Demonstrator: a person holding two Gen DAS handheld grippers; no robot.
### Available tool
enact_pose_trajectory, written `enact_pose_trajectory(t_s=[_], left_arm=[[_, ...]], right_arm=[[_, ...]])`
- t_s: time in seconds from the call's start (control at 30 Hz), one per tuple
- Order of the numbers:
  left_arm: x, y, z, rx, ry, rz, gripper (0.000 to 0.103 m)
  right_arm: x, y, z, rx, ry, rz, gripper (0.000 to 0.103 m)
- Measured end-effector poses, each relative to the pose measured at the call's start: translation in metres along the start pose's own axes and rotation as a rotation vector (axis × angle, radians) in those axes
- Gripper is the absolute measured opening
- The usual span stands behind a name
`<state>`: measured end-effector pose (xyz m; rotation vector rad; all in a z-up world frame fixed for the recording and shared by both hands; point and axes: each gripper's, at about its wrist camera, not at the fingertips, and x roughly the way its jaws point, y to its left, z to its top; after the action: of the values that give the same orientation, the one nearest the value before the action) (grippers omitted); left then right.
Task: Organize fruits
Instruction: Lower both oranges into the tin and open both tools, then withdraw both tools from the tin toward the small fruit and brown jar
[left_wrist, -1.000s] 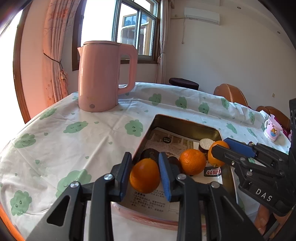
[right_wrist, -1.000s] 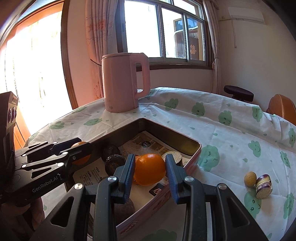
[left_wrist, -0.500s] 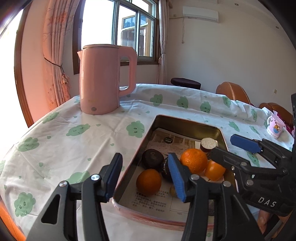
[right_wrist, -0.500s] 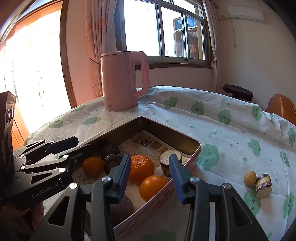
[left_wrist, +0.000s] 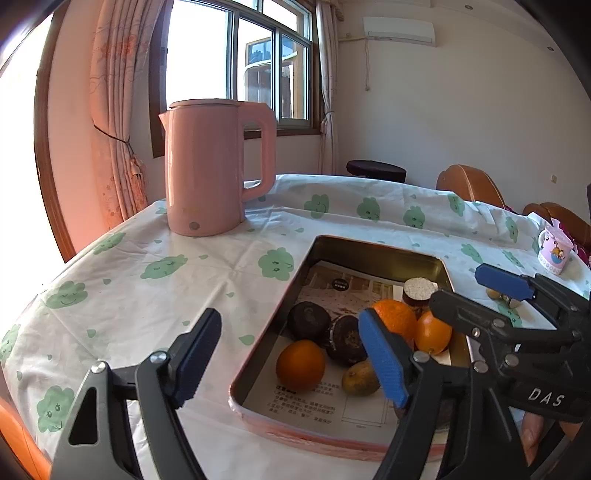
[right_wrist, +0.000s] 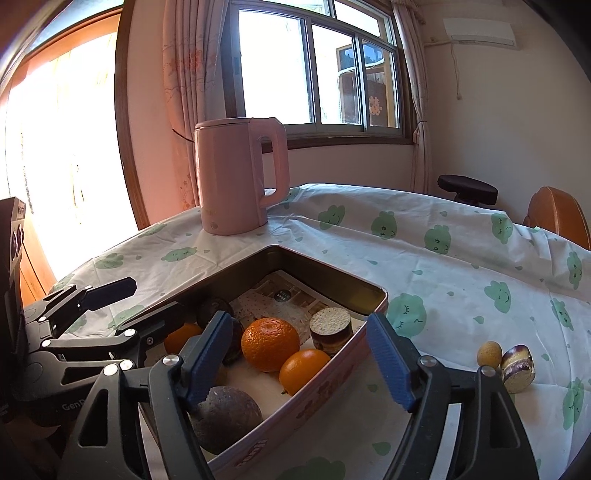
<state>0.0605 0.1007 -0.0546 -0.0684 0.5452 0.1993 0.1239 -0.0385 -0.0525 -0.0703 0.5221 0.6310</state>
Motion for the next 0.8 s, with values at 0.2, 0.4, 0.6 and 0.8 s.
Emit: enact_pose_trajectory(t_s=[0.2,0.4,0.6,0.8], left_arm=[[0.000,-0.001,0.000,0.006,-0.006,0.011,0.086],[-0.002,-0.002,0.000,0.006,-0.014,0.015,0.088],[-0.009,-0.007,0.006,-0.004,-0.037,0.002,0.088],[-0.018,-0.031,0.015,0.012,-0.075,-0.030,0.095]], right_arm=[[-0.005,-0.003,0.000,0.015,-0.019,-0.009,0.080],[-0.007,-0.008,0.000,0.040,-0.024,-0.012,0.081],[-0.014,-0.020,-0.003,0.052,-0.023,-0.035,0.082],[-0.044,-0.062,-0.005,0.057,-0.034,-0.153,0.081]])
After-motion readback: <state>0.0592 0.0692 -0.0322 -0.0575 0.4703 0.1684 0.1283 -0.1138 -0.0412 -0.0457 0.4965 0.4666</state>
